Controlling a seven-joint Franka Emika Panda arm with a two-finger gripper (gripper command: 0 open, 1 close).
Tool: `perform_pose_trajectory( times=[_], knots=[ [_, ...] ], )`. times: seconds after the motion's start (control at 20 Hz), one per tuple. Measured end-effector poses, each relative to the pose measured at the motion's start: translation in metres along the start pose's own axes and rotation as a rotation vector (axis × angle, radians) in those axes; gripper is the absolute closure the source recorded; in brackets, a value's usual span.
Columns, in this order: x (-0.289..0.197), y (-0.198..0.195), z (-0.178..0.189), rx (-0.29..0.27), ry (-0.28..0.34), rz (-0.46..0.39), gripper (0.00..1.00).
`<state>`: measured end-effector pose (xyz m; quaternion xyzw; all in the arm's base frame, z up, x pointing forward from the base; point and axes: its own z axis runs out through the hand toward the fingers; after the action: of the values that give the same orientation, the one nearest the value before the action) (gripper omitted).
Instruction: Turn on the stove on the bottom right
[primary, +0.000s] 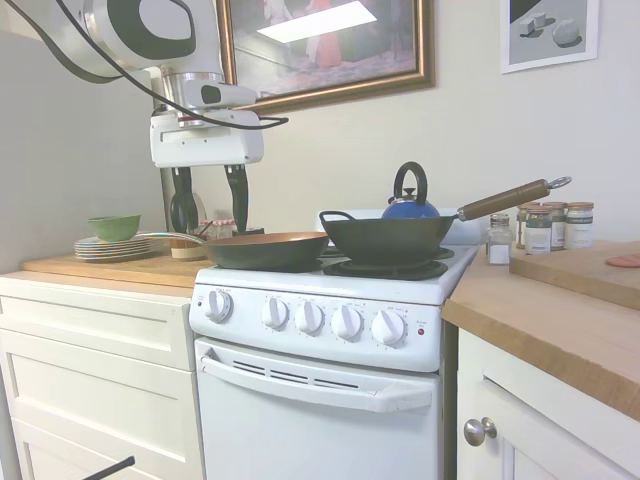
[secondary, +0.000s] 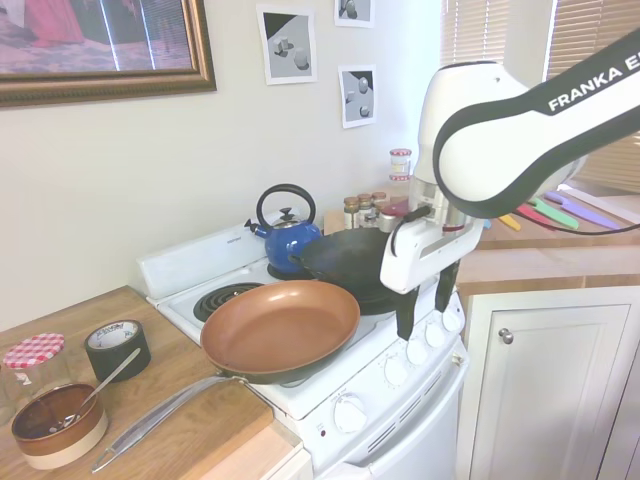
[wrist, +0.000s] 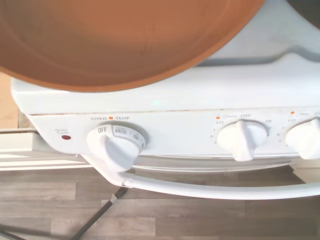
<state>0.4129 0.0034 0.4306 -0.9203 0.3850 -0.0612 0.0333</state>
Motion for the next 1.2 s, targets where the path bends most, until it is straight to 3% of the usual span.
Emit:
perform_pose_trajectory(
  times=[0.6,1.2],
  knots=[
    [0.018,0.016,0.005,-0.007,-0.01,0.037,0.0],
    [0.104,0.043,0.043,-0.063,-0.071,0.057,0.0]
  ],
)
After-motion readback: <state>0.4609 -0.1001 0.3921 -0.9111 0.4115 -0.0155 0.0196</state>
